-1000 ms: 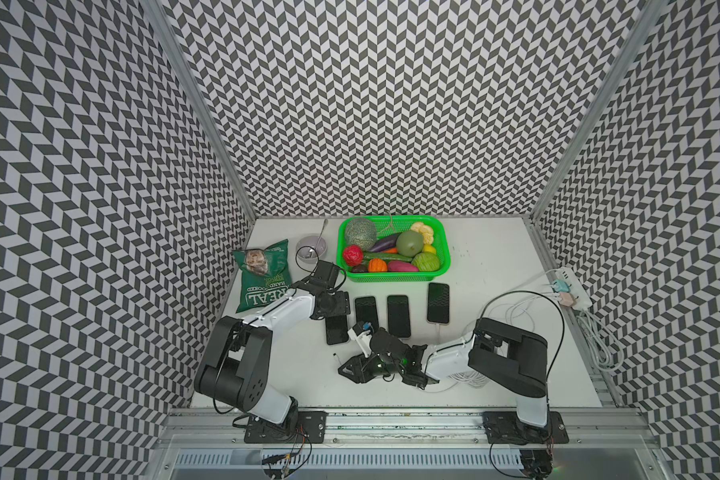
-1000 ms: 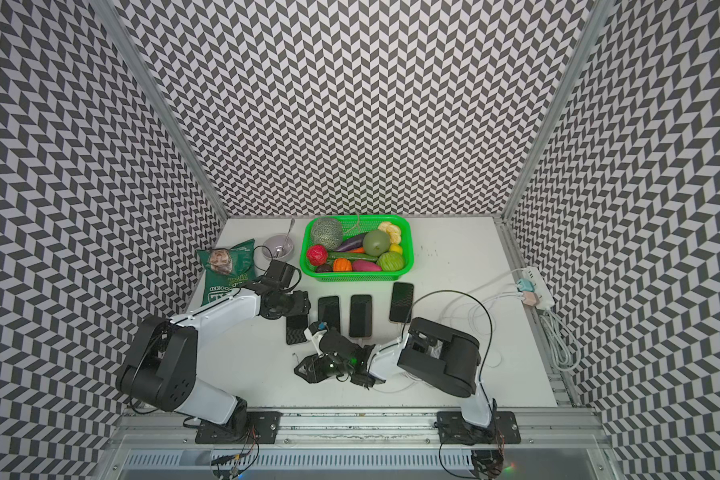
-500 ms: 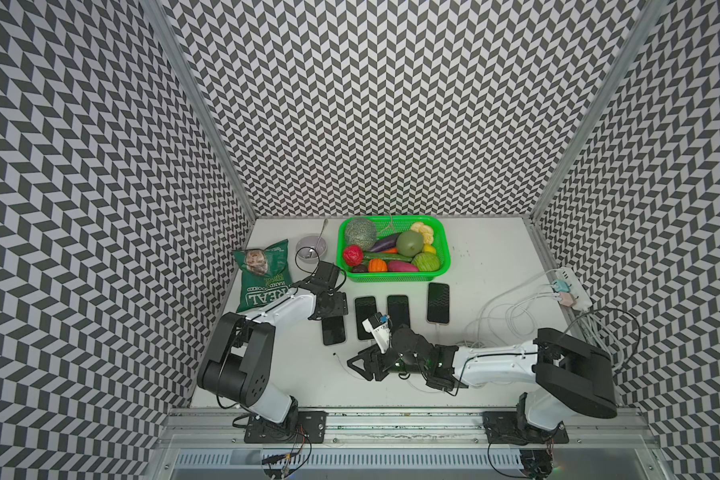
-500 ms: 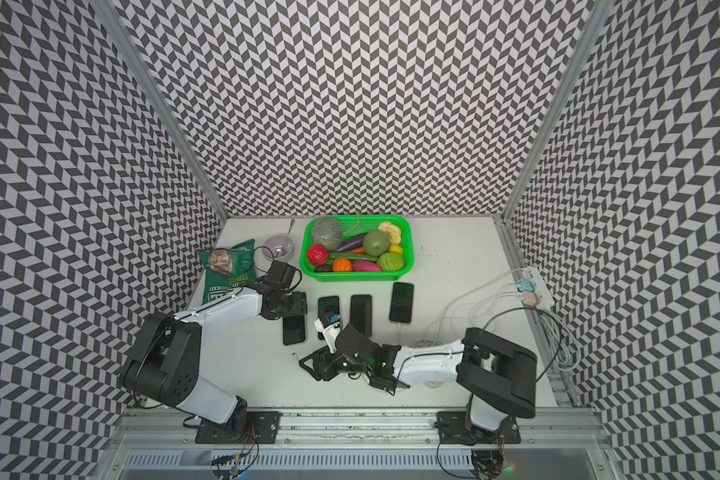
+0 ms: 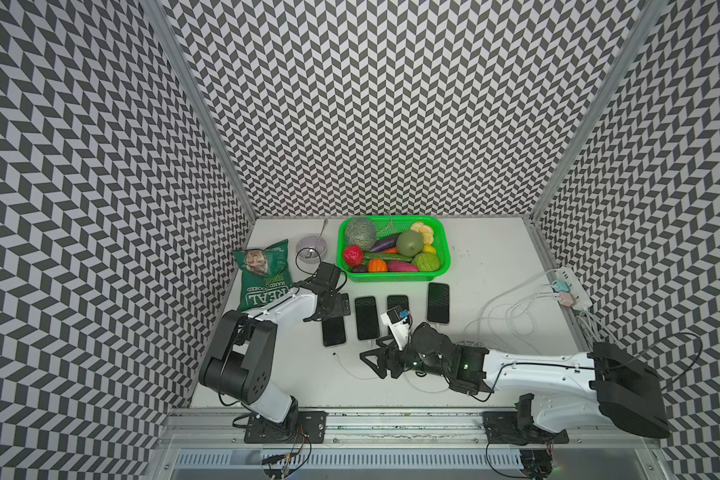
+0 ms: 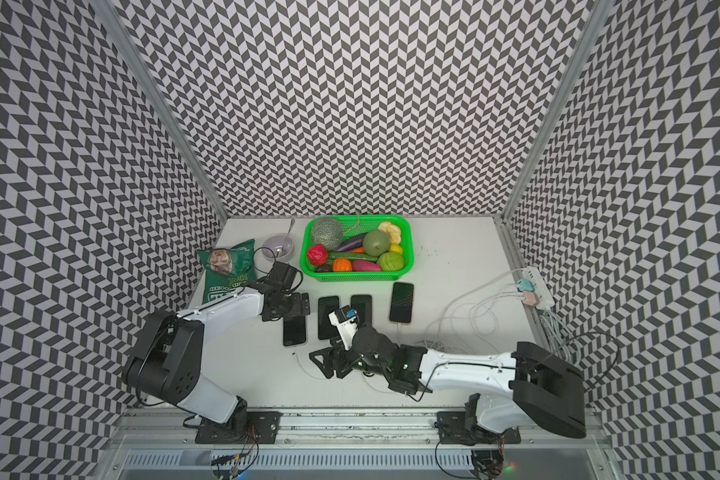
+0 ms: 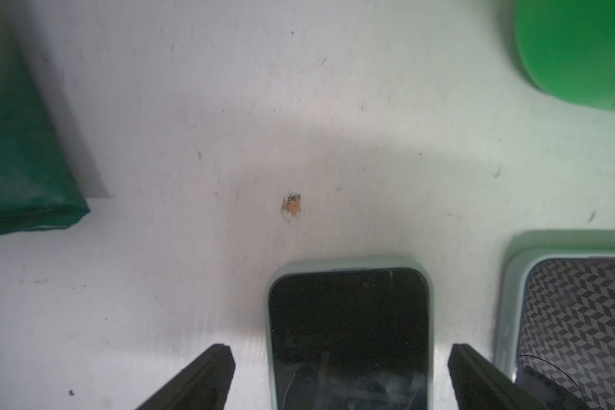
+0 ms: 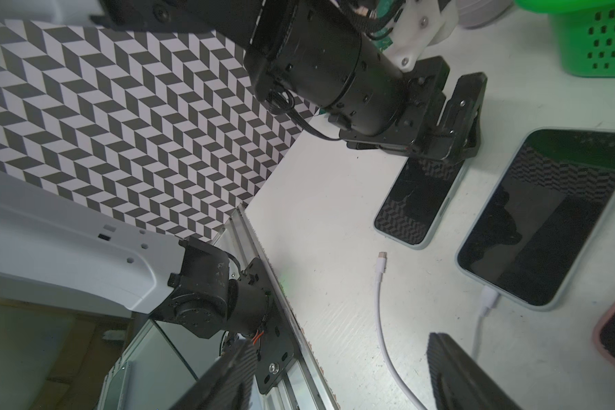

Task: Unplug the charging cable from the phone
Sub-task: Place the phone at the center of the board.

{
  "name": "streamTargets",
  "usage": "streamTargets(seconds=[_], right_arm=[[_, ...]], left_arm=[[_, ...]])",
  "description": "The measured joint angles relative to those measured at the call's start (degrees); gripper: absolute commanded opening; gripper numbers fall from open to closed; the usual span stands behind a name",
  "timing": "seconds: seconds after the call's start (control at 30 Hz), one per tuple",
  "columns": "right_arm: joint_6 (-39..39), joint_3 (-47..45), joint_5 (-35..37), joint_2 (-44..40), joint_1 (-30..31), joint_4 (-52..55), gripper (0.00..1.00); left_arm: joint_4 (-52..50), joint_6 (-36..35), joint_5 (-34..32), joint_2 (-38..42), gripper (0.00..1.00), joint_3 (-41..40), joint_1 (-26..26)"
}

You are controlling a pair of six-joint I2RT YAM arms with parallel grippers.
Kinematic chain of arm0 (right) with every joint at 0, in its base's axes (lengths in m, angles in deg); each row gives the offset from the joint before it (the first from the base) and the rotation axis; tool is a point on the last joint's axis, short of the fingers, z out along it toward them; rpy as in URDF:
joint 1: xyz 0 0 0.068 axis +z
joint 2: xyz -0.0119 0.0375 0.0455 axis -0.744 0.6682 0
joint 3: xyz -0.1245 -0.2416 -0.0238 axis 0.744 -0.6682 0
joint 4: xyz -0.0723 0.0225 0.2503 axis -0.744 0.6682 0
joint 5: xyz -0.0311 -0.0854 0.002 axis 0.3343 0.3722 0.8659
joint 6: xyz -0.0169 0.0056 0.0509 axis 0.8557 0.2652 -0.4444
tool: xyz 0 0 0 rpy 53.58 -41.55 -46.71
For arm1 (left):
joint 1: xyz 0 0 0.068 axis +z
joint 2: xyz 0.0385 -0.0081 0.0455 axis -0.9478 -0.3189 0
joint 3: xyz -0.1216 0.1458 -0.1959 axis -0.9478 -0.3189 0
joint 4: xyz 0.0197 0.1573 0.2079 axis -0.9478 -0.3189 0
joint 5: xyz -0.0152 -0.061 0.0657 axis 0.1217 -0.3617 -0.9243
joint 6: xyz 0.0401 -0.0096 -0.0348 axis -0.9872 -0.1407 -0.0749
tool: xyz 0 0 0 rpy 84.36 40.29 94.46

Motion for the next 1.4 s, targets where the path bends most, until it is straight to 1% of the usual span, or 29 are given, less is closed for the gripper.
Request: streamTargets(seconds=[0.03, 0.07, 0.1, 0.27, 0.47, 0.63, 0.77, 1.07, 1.4], right_arm=[[0.28, -0.2, 0.52, -0.76, 0.0, 0.57, 0.89], [0.5, -0.39, 1.29, -1.55, 0.0, 1.31, 0.98], [0.74, -0.57, 1.95, -2.16, -0.02, 1.81, 1.0], [1.36, -1.62, 4.92, -4.81, -0.33, 4.72, 1.0], [1.33, -3.21, 6.97, -7.61, -2.05, 6.62, 1.0], [1.18, -4.72, 7.96, -10.71, -4.28, 7.87, 1.0], [0.81, -6.49, 8.28, -13.97, -6.21, 8.48, 1.0], [0.24, -10.03, 9.6, -19.82, -8.33, 8.74, 1.0], [-0.44, -12.52, 10.29, -21.55, -8.72, 8.33, 1.0]], left_arm=[[0.02, 0.0, -0.07, 0.0, 1.0, 0.0, -0.37], [0.0, 0.0, -0.07, 0.0, 1.0, 0.0, -0.74], [0.02, 0.0, -0.02, 0.0, 1.0, 0.0, -1.14], [0.26, 0.07, 0.72, 0.94, 1.0, 0.0, -3.52], [0.55, 0.87, 1.7, 1.92, 1.0, 1.36, -7.67], [0.39, 1.46, 1.88, 0.63, 1.0, 6.03, -10.75], [0.39, 1.79, 1.88, -2.71, 1.0, 9.7, -12.48], [-0.2, 3.45, 1.29, -10.49, 1.0, 13.46, -14.27], [-0.22, 4.85, -0.31, -13.64, 1.0, 15.04, -14.93]])
